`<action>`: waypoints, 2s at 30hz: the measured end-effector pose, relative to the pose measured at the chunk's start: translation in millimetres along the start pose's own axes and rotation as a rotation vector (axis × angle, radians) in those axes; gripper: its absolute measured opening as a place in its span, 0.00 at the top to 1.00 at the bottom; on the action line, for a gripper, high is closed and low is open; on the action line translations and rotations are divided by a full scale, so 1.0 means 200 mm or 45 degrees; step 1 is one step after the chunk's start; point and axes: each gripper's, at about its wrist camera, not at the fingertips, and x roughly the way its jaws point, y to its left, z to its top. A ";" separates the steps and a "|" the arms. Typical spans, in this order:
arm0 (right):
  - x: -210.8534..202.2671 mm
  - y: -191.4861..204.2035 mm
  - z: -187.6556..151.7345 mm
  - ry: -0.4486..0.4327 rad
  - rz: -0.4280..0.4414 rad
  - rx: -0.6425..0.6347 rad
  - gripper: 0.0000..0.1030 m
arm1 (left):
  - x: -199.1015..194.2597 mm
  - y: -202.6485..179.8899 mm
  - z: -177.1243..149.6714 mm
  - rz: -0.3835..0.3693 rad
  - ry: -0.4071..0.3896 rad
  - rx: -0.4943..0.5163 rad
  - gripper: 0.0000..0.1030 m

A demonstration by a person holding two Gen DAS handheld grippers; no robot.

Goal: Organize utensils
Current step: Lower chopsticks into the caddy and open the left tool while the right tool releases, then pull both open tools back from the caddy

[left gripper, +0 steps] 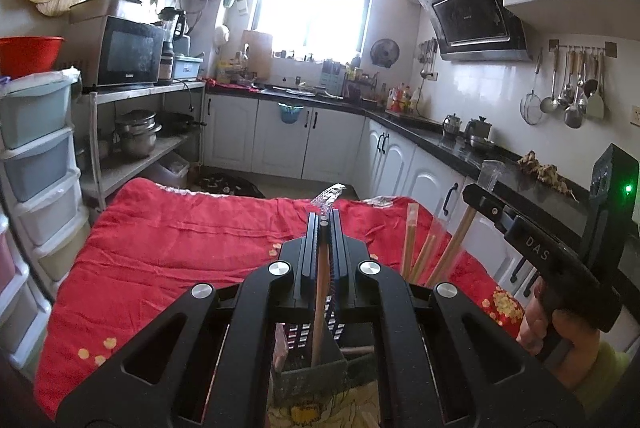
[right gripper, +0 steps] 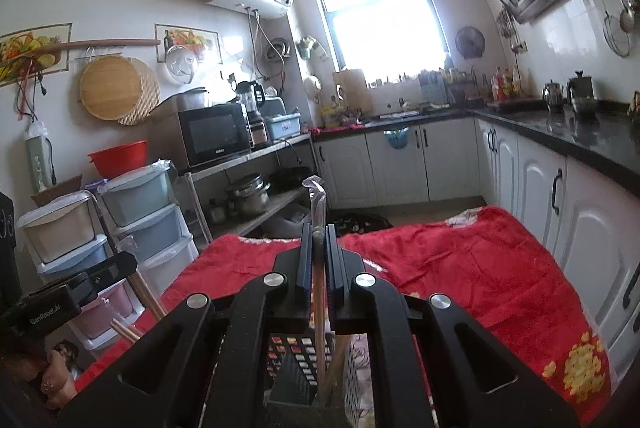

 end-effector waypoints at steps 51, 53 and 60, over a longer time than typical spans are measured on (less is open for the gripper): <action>-0.47 0.09 -0.07 0.106 -0.040 -0.054 0.35 | -0.38 0.04 -0.08 -0.012 -0.007 -0.191 0.10; -0.48 0.09 -0.08 0.111 -0.041 -0.051 0.34 | -0.39 0.04 -0.09 -0.013 -0.006 -0.198 0.10; -0.51 0.09 -0.11 0.136 -0.050 -0.035 0.34 | -0.43 0.06 -0.13 -0.006 0.002 -0.219 0.10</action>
